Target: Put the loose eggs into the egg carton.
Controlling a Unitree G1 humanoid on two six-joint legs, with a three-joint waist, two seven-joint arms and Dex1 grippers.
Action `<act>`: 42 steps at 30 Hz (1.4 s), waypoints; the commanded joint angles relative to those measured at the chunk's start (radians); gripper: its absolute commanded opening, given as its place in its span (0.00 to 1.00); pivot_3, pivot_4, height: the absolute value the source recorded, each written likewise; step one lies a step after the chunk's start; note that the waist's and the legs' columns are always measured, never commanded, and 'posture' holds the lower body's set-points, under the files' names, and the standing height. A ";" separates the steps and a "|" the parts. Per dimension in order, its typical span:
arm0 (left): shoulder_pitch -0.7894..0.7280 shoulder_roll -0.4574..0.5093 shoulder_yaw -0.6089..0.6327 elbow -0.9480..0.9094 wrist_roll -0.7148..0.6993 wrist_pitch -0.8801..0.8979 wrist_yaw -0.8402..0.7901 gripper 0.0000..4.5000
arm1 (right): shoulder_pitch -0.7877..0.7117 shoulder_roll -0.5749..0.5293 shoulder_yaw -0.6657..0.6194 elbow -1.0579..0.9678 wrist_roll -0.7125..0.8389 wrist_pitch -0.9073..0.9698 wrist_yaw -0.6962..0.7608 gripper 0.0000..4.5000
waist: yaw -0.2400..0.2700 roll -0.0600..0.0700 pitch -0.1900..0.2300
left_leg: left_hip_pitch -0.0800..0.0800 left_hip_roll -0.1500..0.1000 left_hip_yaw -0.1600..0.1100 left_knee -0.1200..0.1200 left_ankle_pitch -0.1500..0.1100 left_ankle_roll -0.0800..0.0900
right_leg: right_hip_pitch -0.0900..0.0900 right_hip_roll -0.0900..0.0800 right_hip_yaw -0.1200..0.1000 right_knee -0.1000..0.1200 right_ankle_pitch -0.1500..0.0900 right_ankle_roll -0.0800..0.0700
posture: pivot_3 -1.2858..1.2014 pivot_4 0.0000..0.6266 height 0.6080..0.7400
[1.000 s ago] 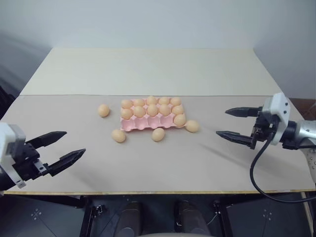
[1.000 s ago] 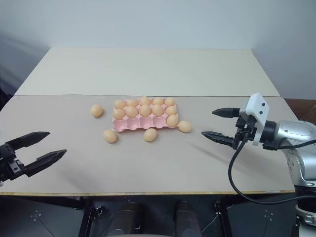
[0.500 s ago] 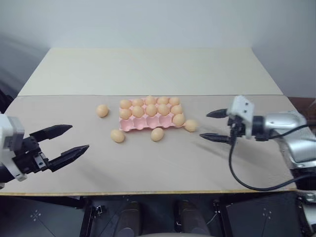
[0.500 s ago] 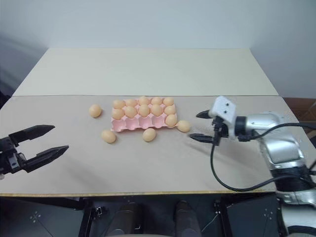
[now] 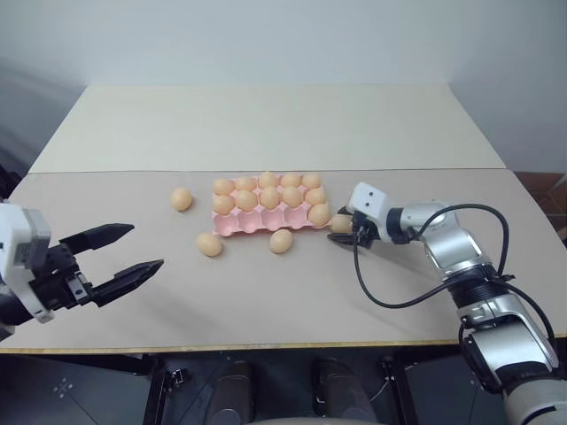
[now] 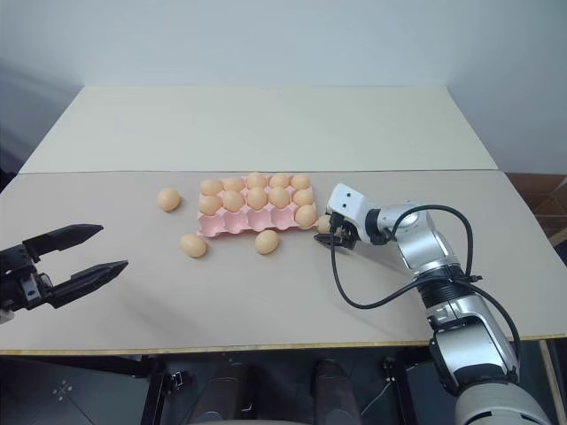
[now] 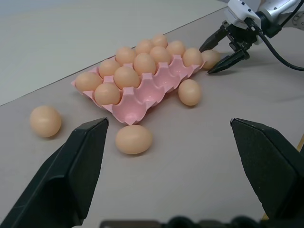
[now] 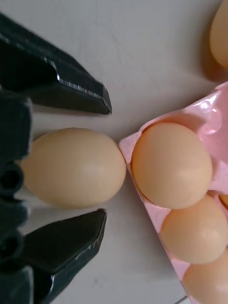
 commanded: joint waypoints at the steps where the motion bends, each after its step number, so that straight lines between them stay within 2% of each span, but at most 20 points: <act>1: 0.011 -0.005 0.041 -0.026 -0.005 -0.015 0.003 1.00 | 0.006 -0.040 -0.053 -0.067 0.022 0.001 0.030 0.48 | -0.002 0.000 0.000 | 0.000 0.000 0.000 0.000 0.000 0.000 | 0.000 0.000 0.000 0.000 0.000 0.000 | 0.52 0.24 1.00; 3: 0.016 -0.007 0.042 -0.031 -0.008 -0.016 0.008 1.00 | 0.020 -0.068 -0.075 -0.115 0.029 0.020 0.033 0.41 | -0.002 0.000 0.000 | 0.000 0.000 0.000 0.000 0.000 0.000 | 0.000 0.000 0.000 0.000 0.000 0.000 | 0.52 0.24 1.00; 7: 0.012 -0.010 0.042 -0.031 -0.010 -0.018 0.018 1.00 | 0.034 -0.142 -0.139 -0.291 0.087 0.084 0.080 0.41 | -0.004 0.000 0.000 | 0.000 0.000 0.001 0.000 0.000 0.000 | 0.000 0.000 0.001 0.000 0.000 0.001 | 0.52 0.24 1.00; 9: 0.010 -0.010 0.045 -0.025 -0.011 -0.018 0.021 1.00 | 0.016 -0.145 -0.148 -0.367 0.110 0.124 0.085 0.41 | -0.005 0.000 0.000 | 0.001 0.000 0.001 0.000 0.000 0.000 | 0.000 0.000 0.001 0.001 0.000 0.001 | 0.52 0.24 1.00; 15: 0.023 -0.006 0.074 -0.009 -0.004 -0.017 0.010 1.00 | -0.076 -0.003 -0.084 -0.402 0.102 0.149 0.032 0.41 | -0.014 0.000 0.000 | 0.004 0.008 0.005 0.000 0.000 0.000 | 0.000 0.010 0.007 0.000 0.003 -0.002 | 0.52 0.24 1.00; 22: 0.006 -0.001 0.055 -0.012 -0.002 -0.019 0.020 1.00 | -0.176 0.191 0.034 -0.228 -0.010 0.095 -0.072 0.41 | -0.008 0.000 0.000 | 0.005 0.015 0.008 0.000 0.000 0.000 | -0.003 0.016 0.008 0.001 0.006 -0.009 | 0.52 0.24 1.00; 27: 0.016 -0.012 0.060 -0.031 -0.006 -0.017 0.026 1.00 | -0.194 0.237 0.058 -0.149 -0.052 0.077 -0.102 0.41 | -0.007 -0.001 0.000 | 0.004 0.014 0.011 0.000 0.000 -0.001 | -0.004 0.015 0.010 0.000 0.008 -0.012 | 0.52 0.24 1.00; 32: 0.024 -0.012 0.066 -0.032 -0.004 -0.019 0.026 1.00 | -0.201 0.251 0.062 -0.130 -0.070 0.089 -0.117 0.75 | -0.010 -0.001 0.000 | 0.001 0.014 0.014 -0.001 -0.001 -0.001 | -0.008 0.015 0.012 0.000 0.010 -0.014 | 0.52 0.24 1.00; 35: 0.017 -0.009 0.058 -0.027 -0.003 -0.022 0.030 1.00 | -0.210 0.244 0.015 -0.156 -0.038 0.129 -0.114 0.98 | -0.011 -0.001 0.000 | 0.001 0.015 0.014 -0.001 -0.001 -0.001 | -0.010 0.016 0.013 0.001 0.010 -0.013 | 0.52 0.24 1.00; 42: 0.002 -0.010 0.034 -0.007 0.004 -0.024 0.028 1.00 | -0.133 0.126 -0.113 -0.415 0.110 0.254 -0.022 0.99 | -0.006 -0.001 0.000 | 0.000 0.015 0.015 -0.001 -0.001 -0.001 | -0.011 0.016 0.013 0.001 0.009 -0.011 | 0.52 0.24 1.00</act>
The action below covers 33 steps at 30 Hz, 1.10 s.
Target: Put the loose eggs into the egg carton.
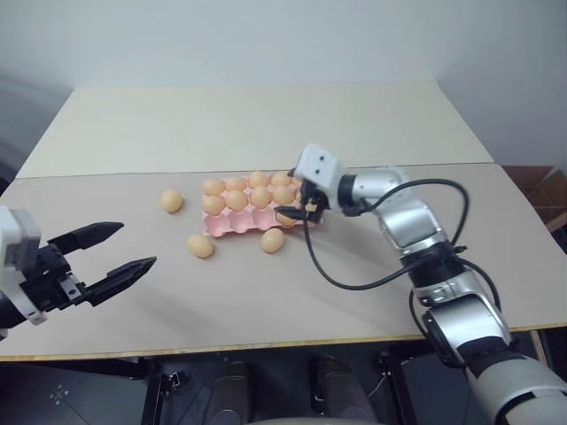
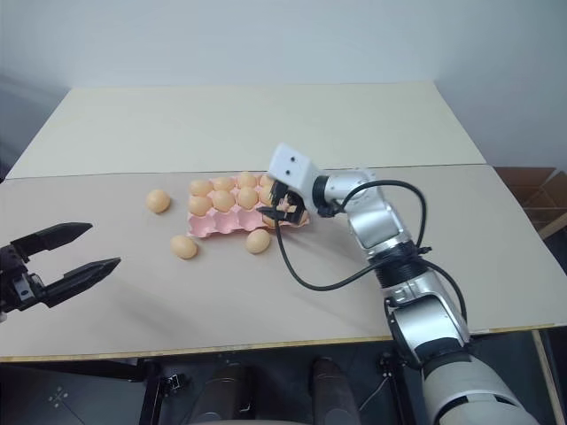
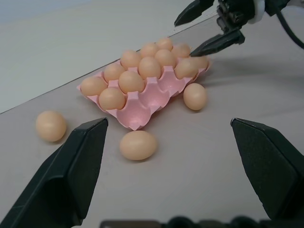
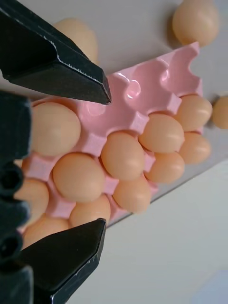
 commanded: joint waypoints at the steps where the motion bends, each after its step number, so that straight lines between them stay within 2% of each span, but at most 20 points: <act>1: -0.010 0.003 -0.001 0.005 0.005 -0.025 -0.005 1.00 | 0.043 -0.060 -0.107 -0.175 0.120 0.067 0.056 0.99 | 0.000 0.000 0.000 | 0.000 0.000 0.000 0.000 0.000 0.000 | 0.000 0.000 0.000 0.000 0.000 0.000 | 0.52 0.24 1.00; 8: -0.033 0.027 0.015 0.183 0.047 -0.085 -0.103 1.00 | 0.317 -0.356 -0.315 -0.384 0.299 0.014 0.264 0.99 | 0.008 -0.001 0.000 | 0.000 0.000 0.002 -0.001 0.000 0.000 | 0.000 -0.001 0.001 -0.001 -0.002 0.003 | 0.52 0.24 1.00; 12: -0.016 0.035 0.017 0.218 0.078 -0.115 -0.150 1.00 | 0.455 -0.445 -0.417 -0.393 0.380 -0.014 0.339 0.99 | -0.001 -0.002 0.000 | 0.001 0.000 0.004 -0.001 0.000 0.000 | 0.000 -0.001 0.002 -0.001 -0.005 -0.002 | 0.52 0.24 1.00; 15: -0.015 0.022 0.024 0.210 0.074 -0.108 -0.140 1.00 | 0.529 -0.480 -0.439 -0.377 0.387 -0.049 0.361 0.99 | -0.002 -0.002 0.000 | 0.003 0.000 0.005 -0.001 0.000 0.000 | 0.001 -0.001 0.003 -0.001 -0.005 -0.002 | 0.52 0.24 1.00; 19: -0.009 0.015 0.023 0.194 0.068 -0.102 -0.132 1.00 | 0.542 -0.472 -0.410 -0.387 0.382 -0.071 0.331 0.99 | -0.004 -0.002 0.000 | 0.004 0.001 0.006 -0.001 0.000 0.000 | 0.001 0.000 0.004 0.000 -0.005 -0.002 | 0.52 0.24 1.00; 24: -0.015 0.016 0.006 0.176 0.054 -0.090 -0.122 1.00 | 0.474 -0.380 -0.285 -0.428 0.340 -0.093 0.259 0.99 | -0.004 -0.003 0.000 | 0.004 0.001 0.006 -0.001 0.000 0.000 | 0.001 0.000 0.004 0.000 -0.005 -0.002 | 0.52 0.24 1.00; 29: -0.032 0.010 -0.024 0.162 0.049 -0.087 -0.114 1.00 | 0.389 -0.259 -0.047 -0.383 0.118 -0.261 0.189 0.99 | -0.001 -0.003 0.000 | 0.003 0.001 0.006 -0.001 0.000 0.000 | -0.001 0.000 0.004 0.000 -0.004 -0.001 | 0.52 0.24 1.00; 33: -0.046 0.007 -0.046 0.165 0.052 -0.091 -0.108 1.00 | 0.297 -0.147 0.100 -0.262 -0.032 -0.369 0.128 0.99 | -0.001 -0.004 -0.001 | 0.000 0.000 0.006 -0.001 0.000 0.000 | -0.003 0.000 0.004 0.000 -0.001 0.003 | 0.52 0.24 1.00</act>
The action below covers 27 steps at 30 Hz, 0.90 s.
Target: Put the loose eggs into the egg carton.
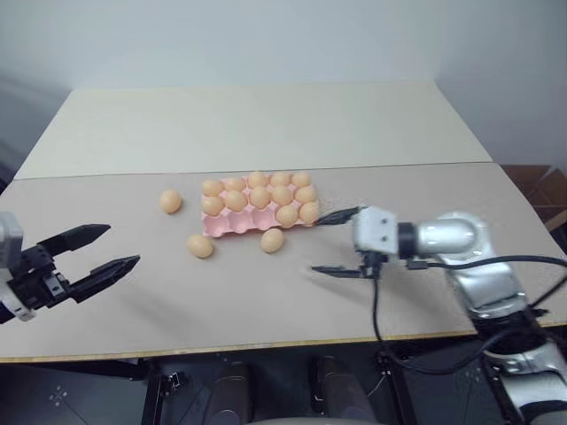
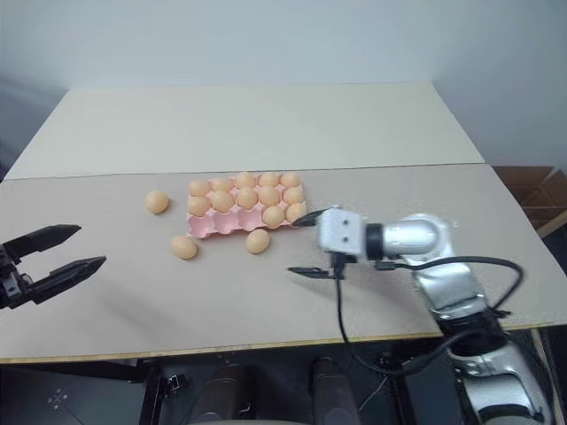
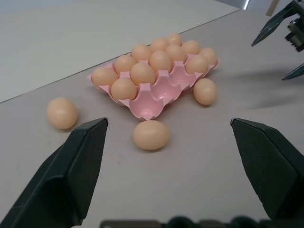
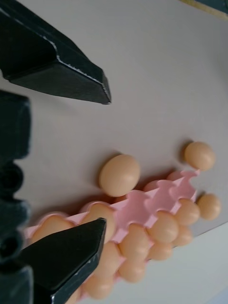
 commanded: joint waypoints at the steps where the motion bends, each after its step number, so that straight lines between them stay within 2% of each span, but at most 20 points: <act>1: -0.019 0.000 -0.005 -0.018 -0.010 -0.007 0.007 1.00 | -0.076 0.069 0.094 0.096 -0.129 -0.124 -0.059 0.99 | -0.001 -0.001 0.000 | 0.000 0.000 0.000 0.000 0.000 0.000 | 0.000 0.000 0.000 0.000 0.000 0.000 | 0.52 0.24 1.00; 6: -0.024 0.001 -0.011 -0.022 -0.012 -0.005 0.009 1.00 | -0.159 0.170 0.177 0.277 -0.244 -0.234 -0.129 0.99 | 0.000 -0.002 -0.001 | 0.000 0.000 0.000 0.000 0.000 0.000 | 0.000 0.000 0.000 0.001 0.001 -0.002 | 0.52 0.24 1.00; 14: -0.001 0.000 0.017 -0.046 -0.023 0.002 0.015 1.00 | -0.225 0.237 0.219 0.468 -0.343 -0.349 -0.190 0.99 | -0.003 -0.003 -0.001 | 0.000 0.000 0.000 0.000 0.000 0.000 | 0.000 0.000 0.000 0.001 0.003 -0.004 | 0.52 0.24 1.00; 17: 0.008 -0.002 0.029 -0.058 -0.030 0.006 0.017 1.00 | -0.235 0.246 0.218 0.493 -0.355 -0.363 -0.191 0.87 | -0.003 -0.003 -0.001 | 0.000 0.000 0.000 0.000 0.000 0.000 | 0.000 0.000 0.000 0.001 0.003 -0.004 | 0.52 0.24 1.00; 24: 0.026 -0.005 0.047 -0.086 -0.051 0.008 0.026 1.00 | -0.223 0.233 0.192 0.444 -0.335 -0.366 -0.163 0.37 | -0.003 -0.003 -0.001 | 0.000 0.000 0.000 0.000 0.000 0.000 | 0.000 0.000 0.000 0.001 0.003 -0.004 | 0.52 0.24 1.00; 26: 0.028 -0.006 0.049 -0.091 -0.054 0.008 0.029 1.00 | -0.209 0.224 0.180 0.395 -0.314 -0.352 -0.147 0.29 | -0.002 -0.003 -0.001 | 0.000 0.000 0.000 0.000 0.000 0.000 | 0.000 0.000 0.000 0.001 0.003 -0.004 | 0.52 0.24 1.00; 27: 0.028 -0.006 0.049 -0.092 -0.055 0.008 0.030 1.00 | -0.203 0.219 0.174 0.371 -0.305 -0.344 -0.140 0.29 | -0.002 -0.003 -0.001 | 0.000 0.000 0.000 0.000 0.000 0.000 | 0.000 0.000 0.000 0.001 0.003 -0.004 | 0.52 0.24 1.00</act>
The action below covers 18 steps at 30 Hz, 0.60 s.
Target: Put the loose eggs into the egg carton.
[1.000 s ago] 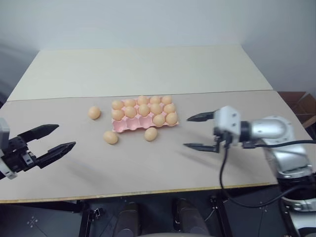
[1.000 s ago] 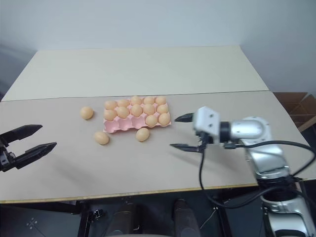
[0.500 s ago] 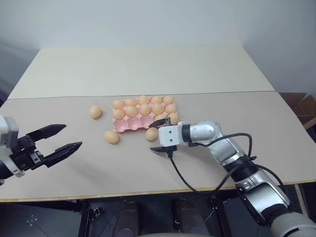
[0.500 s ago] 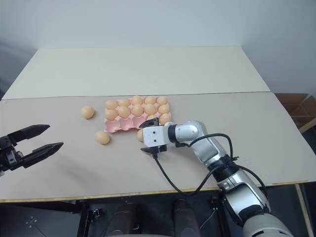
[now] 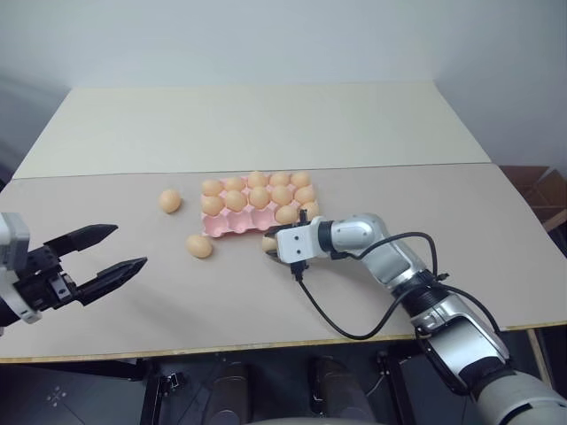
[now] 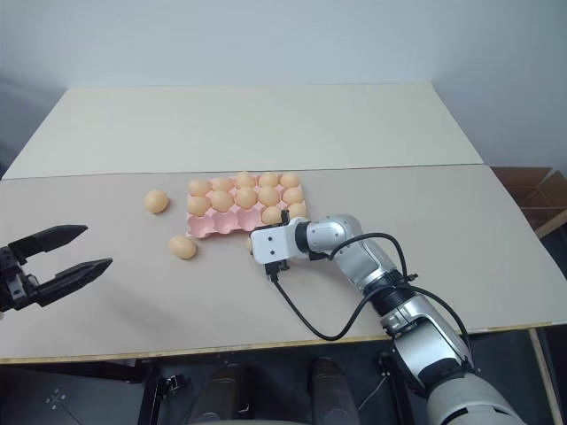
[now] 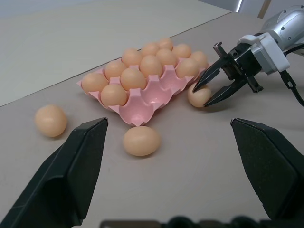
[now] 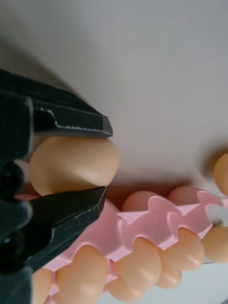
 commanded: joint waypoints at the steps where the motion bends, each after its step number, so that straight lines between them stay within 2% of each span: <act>1: -0.002 -0.002 0.034 -0.027 -0.022 0.000 0.006 1.00 | 0.013 -0.019 -0.055 -0.148 0.079 0.043 0.044 0.29 | 0.000 0.000 0.000 | 0.000 0.000 0.000 0.000 0.000 0.000 | 0.000 0.000 0.000 0.000 0.000 0.000 | 0.52 0.24 1.00; 4: -0.006 -0.001 0.028 -0.026 -0.021 -0.001 0.010 1.00 | 0.017 -0.027 -0.079 -0.257 0.144 0.107 0.081 0.29 | 0.001 0.000 0.000 | 0.000 0.000 0.000 0.000 0.000 0.000 | 0.000 0.000 0.000 0.000 0.000 0.000 | 0.52 0.24 1.00; 7: -0.011 0.001 0.022 -0.024 -0.023 -0.002 0.014 1.00 | -0.017 0.004 -0.086 -0.269 0.159 0.147 0.070 0.29 | -0.002 0.000 0.000 | 0.001 0.000 0.000 0.000 0.000 0.000 | 0.000 0.000 0.000 0.001 -0.001 0.001 | 0.52 0.24 1.00; 12: -0.023 0.003 0.012 -0.021 -0.023 -0.002 0.023 1.00 | -0.125 0.102 -0.069 -0.066 0.089 0.117 -0.039 0.29 | -0.007 0.000 0.000 | 0.002 0.002 0.000 0.000 0.000 0.000 | 0.000 0.003 0.000 0.002 -0.001 0.002 | 0.52 0.24 1.00; 17: -0.011 -0.001 0.029 -0.032 -0.031 0.003 0.028 1.00 | -0.199 0.157 -0.058 0.109 0.032 0.070 -0.121 0.29 | -0.005 0.000 0.000 | 0.000 0.002 0.000 0.000 0.000 0.000 | -0.001 0.003 0.000 0.001 0.003 -0.005 | 0.52 0.24 1.00; 18: -0.008 -0.002 0.032 -0.034 -0.032 0.003 0.029 1.00 | -0.203 0.157 -0.056 0.120 0.026 0.063 -0.123 0.35 | -0.004 0.000 0.000 | -0.001 0.002 0.000 0.000 0.000 0.000 | -0.002 0.003 0.000 0.000 0.003 -0.005 | 0.52 0.24 1.00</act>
